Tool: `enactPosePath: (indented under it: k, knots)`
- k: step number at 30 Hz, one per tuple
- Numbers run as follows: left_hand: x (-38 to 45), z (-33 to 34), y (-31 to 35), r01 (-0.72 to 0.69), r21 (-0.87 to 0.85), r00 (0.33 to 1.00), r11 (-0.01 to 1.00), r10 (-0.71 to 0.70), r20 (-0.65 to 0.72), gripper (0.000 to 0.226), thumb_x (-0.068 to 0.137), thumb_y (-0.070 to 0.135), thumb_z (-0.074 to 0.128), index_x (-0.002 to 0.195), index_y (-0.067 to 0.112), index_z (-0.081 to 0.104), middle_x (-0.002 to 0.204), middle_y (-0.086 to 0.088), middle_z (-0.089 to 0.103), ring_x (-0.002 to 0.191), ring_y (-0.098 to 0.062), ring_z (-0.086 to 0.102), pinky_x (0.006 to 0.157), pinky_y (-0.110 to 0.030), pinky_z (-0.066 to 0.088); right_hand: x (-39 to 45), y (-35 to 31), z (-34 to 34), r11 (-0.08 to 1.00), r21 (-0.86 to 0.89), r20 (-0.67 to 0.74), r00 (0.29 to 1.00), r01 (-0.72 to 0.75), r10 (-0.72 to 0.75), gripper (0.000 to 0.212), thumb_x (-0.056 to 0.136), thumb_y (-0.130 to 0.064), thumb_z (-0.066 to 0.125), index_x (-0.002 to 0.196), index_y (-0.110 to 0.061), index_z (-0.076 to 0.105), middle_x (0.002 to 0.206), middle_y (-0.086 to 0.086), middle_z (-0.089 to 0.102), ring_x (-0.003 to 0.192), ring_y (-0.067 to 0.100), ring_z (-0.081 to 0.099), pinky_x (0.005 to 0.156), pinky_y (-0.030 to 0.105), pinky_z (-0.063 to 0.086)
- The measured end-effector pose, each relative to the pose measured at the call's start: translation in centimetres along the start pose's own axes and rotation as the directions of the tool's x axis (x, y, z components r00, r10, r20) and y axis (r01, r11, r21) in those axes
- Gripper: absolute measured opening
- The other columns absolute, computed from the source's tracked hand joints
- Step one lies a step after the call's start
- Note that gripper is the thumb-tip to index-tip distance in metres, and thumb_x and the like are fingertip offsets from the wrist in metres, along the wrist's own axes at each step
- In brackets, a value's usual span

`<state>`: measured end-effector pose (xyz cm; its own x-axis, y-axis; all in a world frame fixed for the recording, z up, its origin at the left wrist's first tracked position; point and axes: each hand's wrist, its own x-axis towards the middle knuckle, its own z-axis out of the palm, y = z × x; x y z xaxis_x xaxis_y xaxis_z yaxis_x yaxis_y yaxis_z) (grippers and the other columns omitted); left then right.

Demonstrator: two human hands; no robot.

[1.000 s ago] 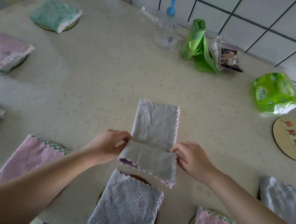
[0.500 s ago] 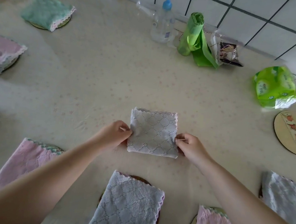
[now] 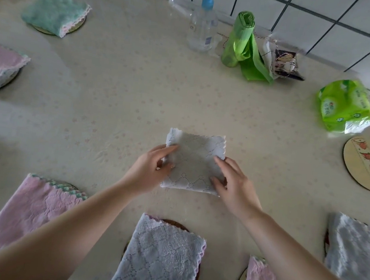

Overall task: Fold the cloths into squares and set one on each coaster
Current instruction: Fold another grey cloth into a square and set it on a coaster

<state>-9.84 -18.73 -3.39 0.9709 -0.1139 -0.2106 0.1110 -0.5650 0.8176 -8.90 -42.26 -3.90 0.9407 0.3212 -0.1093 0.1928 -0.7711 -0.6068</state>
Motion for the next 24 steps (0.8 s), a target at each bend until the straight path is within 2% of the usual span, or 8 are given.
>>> enactPosePath:
  k: [3, 6, 10, 13, 16, 18, 21, 24]
  knots:
    - [0.8, 0.3, -0.5, 0.066, 0.027, 0.998, 0.997, -0.066, 0.011, 0.046, 0.091, 0.016, 0.053, 0.135, 0.026, 0.044, 0.138, 0.006, 0.044, 0.066, -0.013, 0.063, 0.067, -0.029, 0.055, 0.7, -0.3, 0.0, 0.997, -0.005, 0.034, 0.997, -0.075, 0.076, 0.050, 0.088, -0.026, 0.059, 0.136, -0.022, 0.045, 0.135, -0.008, 0.045, 0.093, 0.015, 0.058, 0.081, 0.026, 0.044]
    - [0.7, 0.3, 0.1, 0.083, 0.100, 0.996, 0.992, -0.081, -0.026, 0.048, 0.090, 0.019, 0.055, 0.136, 0.024, 0.043, 0.139, 0.003, 0.040, 0.081, -0.016, 0.061, 0.077, -0.026, 0.051, 1.0, -0.8, -0.1, 0.988, -0.052, 0.050, 0.987, -0.147, 0.150, 0.049, 0.089, -0.034, 0.056, 0.136, -0.025, 0.045, 0.142, -0.008, 0.038, 0.108, 0.017, 0.056, 0.088, 0.027, 0.043]
    - [-0.1, 0.6, 0.3, -0.070, 0.463, 0.975, 0.884, 0.159, -0.155, 0.046, 0.090, 0.027, 0.052, 0.135, 0.021, 0.045, 0.145, -0.002, 0.034, 0.129, -0.022, 0.036, 0.104, -0.041, 0.030, 1.0, -1.6, -0.3, 0.968, -0.245, -0.048, 0.998, -0.054, 0.043, 0.053, 0.089, -0.041, 0.051, 0.138, -0.023, 0.041, 0.153, 0.001, 0.022, 0.129, 0.021, 0.037, 0.107, 0.038, 0.030]
    - [0.2, 1.4, 0.2, -0.183, 0.598, 0.977, 0.780, 0.213, 0.021, 0.055, 0.093, 0.042, 0.030, 0.143, 0.018, 0.031, 0.154, 0.001, 0.019, 0.143, -0.014, 0.008, 0.115, -0.043, 0.005, 1.4, -2.3, 0.3, 0.920, -0.372, 0.096, 0.991, 0.120, -0.090, 0.059, 0.090, -0.047, 0.038, 0.143, -0.022, 0.032, 0.156, 0.005, 0.012, 0.143, 0.023, 0.013, 0.114, 0.044, 0.008]
    - [0.7, 1.5, -0.8, -0.137, 0.689, 0.987, 0.712, 0.041, 0.155, 0.071, 0.088, 0.058, 0.016, 0.148, 0.024, -0.001, 0.152, 0.011, -0.014, 0.138, -0.004, -0.017, 0.114, -0.046, -0.011, 1.6, -1.5, 1.1, 0.898, -0.428, 0.242, 0.970, 0.101, 0.007, 0.066, 0.089, -0.059, 0.022, 0.147, -0.030, 0.012, 0.158, -0.001, -0.006, 0.144, 0.015, -0.007, 0.116, 0.051, -0.001]
    - [1.2, 1.3, -1.2, -0.139, 0.717, 0.983, 0.683, 0.010, 0.181, 0.074, 0.087, 0.062, 0.015, 0.147, 0.026, -0.010, 0.152, 0.012, -0.018, 0.136, -0.003, -0.022, 0.113, -0.047, -0.014, 1.6, -0.8, 1.0, 0.896, -0.438, 0.265, 0.963, 0.071, 0.053, 0.072, 0.083, -0.066, 0.011, 0.147, -0.033, 0.004, 0.157, -0.004, -0.012, 0.143, 0.013, -0.011, 0.116, 0.049, -0.002]
    - [1.3, 0.8, -0.9, -0.149, 0.689, 0.981, 0.709, 0.018, 0.193, 0.074, 0.089, 0.060, 0.024, 0.147, 0.025, -0.006, 0.155, 0.010, -0.013, 0.137, -0.004, -0.020, 0.114, -0.046, -0.012, 1.5, -0.5, 0.2, 0.934, -0.357, 0.247, 0.967, 0.027, 0.066, 0.066, 0.090, -0.058, 0.032, 0.147, -0.029, 0.013, 0.158, -0.002, -0.003, 0.144, 0.015, -0.001, 0.117, 0.042, 0.005]
    - [0.0, 0.6, -0.6, -0.020, 0.587, 0.999, 0.809, 0.043, -0.025, 0.069, 0.090, 0.052, 0.041, 0.147, 0.023, 0.013, 0.156, 0.005, 0.009, 0.143, -0.014, 0.005, 0.115, -0.040, 0.004, 0.6, -0.3, -0.6, 0.981, -0.127, 0.033, 0.988, -0.143, 0.148, 0.053, 0.090, -0.039, 0.052, 0.139, -0.024, 0.038, 0.146, -0.002, 0.035, 0.131, 0.017, 0.036, 0.109, 0.035, 0.030]
